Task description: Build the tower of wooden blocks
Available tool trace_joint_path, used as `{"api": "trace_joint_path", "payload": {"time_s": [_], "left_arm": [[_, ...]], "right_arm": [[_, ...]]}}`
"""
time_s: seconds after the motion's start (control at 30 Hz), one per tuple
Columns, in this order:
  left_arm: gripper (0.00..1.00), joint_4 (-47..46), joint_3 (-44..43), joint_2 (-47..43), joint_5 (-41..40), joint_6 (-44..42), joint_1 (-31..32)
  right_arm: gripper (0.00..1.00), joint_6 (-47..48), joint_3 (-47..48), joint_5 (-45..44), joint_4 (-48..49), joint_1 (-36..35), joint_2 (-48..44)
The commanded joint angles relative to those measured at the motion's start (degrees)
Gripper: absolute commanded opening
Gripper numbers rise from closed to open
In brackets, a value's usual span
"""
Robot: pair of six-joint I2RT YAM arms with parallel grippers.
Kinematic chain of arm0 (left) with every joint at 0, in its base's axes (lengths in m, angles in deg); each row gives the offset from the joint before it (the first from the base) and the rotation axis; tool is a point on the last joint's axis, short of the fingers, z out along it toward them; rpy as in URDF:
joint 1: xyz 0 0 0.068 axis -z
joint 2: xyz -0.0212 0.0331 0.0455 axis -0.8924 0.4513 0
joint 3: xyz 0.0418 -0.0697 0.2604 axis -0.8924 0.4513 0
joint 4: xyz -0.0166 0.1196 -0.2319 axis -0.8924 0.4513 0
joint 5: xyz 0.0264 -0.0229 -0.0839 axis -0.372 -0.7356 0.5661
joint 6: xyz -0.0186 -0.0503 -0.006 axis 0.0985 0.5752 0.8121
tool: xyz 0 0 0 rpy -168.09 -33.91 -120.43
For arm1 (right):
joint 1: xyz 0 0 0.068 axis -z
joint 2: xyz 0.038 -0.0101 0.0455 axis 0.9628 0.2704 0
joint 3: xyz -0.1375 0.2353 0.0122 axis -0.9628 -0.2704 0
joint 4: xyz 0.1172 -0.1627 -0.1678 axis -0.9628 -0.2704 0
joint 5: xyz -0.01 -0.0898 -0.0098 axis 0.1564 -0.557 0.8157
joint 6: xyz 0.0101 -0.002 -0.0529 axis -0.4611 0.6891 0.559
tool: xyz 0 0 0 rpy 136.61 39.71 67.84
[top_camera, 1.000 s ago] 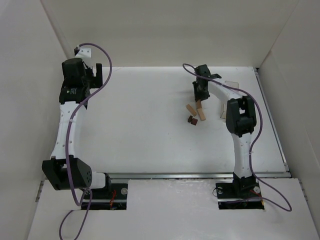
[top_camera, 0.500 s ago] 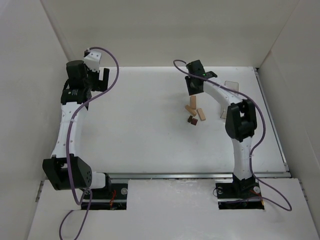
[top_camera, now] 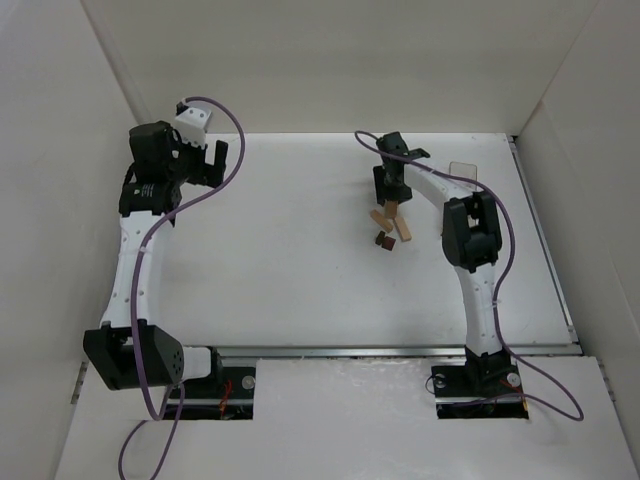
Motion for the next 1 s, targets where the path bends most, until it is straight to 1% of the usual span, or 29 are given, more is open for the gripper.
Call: {"api": "trace_joint_path", "payload": {"time_s": [0.0, 0.1, 0.2, 0.23, 0.27, 0.3, 0.33, 0.43, 0.53, 0.57, 0.63, 0.7, 0.73, 0.8, 0.83, 0.9, 0.93, 0.97], "left_arm": [[0.94, -0.84, 1.11, -3.17, 1.82, -0.58, 0.21], [0.94, -0.84, 1.11, -3.17, 1.82, -0.58, 0.21], [0.94, -1.36, 1.11, -3.17, 1.82, -0.58, 0.21], [0.94, -1.36, 1.11, -3.17, 1.82, -0.58, 0.21], [0.92, -1.36, 1.63, -3.17, 1.82, -0.58, 0.21], [0.92, -1.36, 1.64, -3.17, 1.82, -1.19, 0.21], [0.92, -1.36, 1.64, -3.17, 1.82, -1.20, 0.21], [0.91, -1.36, 2.16, -3.17, 2.51, -3.21, 0.21], [0.90, -2.94, 3.65, -3.17, 3.66, -3.84, 0.21], [0.90, -4.25, 4.36, -3.17, 4.27, -5.23, 0.21], [0.87, -5.66, 5.76, -3.17, 6.56, -6.55, 0.21], [0.87, -7.42, 6.82, -3.17, 7.09, -6.04, 0.21], [0.87, -7.43, 6.82, -3.17, 7.61, -5.42, 0.21], [0.87, -8.22, 6.21, -3.17, 7.62, -4.80, 0.21], [0.87, -8.83, 6.21, -3.17, 7.62, -4.11, 0.21], [0.87, -8.83, 6.21, -3.70, 8.15, -4.10, 0.21], [0.87, -8.83, 6.21, -3.70, 8.15, -4.10, 0.21], [0.87, -8.83, 6.21, -4.22, 8.15, -4.10, 0.21]], "right_arm": [[0.54, -1.80, 0.24, 3.12, -0.94, 0.08, -0.89], [0.50, -1.80, -1.17, 4.62, -0.41, 0.08, -0.36], [0.33, -1.28, -1.17, 5.95, -0.41, 0.08, -0.36], [0.26, -1.27, -1.17, 6.47, -0.41, 0.08, -0.36], [0.10, -0.75, -0.39, 6.47, -0.41, 0.08, -0.88], [0.04, 0.30, 0.40, 5.69, -0.41, 0.08, -0.89], [0.00, 0.92, 0.41, 4.99, -0.41, 0.08, -2.19], [0.00, 4.78, 1.03, 1.39, 0.46, -0.44, -4.83], [0.00, 9.70, -0.81, -0.73, 3.79, -2.37, -10.36], [0.00, 11.28, -1.95, -0.73, 4.85, -3.16, -13.69], [0.00, 16.73, -4.85, 3.03, 7.74, -5.00, -16.69], [0.00, 21.03, -9.68, 5.15, 7.76, -8.43, -19.24], [0.00, 25.67, -11.17, 5.94, 7.76, -9.66, -19.26], [0.00, 30.09, -15.40, 5.95, 7.24, -13.44, -19.26], [0.00, 34.20, -16.37, 5.95, 7.23, -14.58, -19.26], [0.00, 37.47, -16.90, 8.31, 4.87, -17.48, -18.64], [0.00, 38.97, -16.03, 9.97, 3.99, -18.10, -17.25], [0.00, 41.59, -15.24, 14.25, 2.85, -18.63, -16.63]]}}
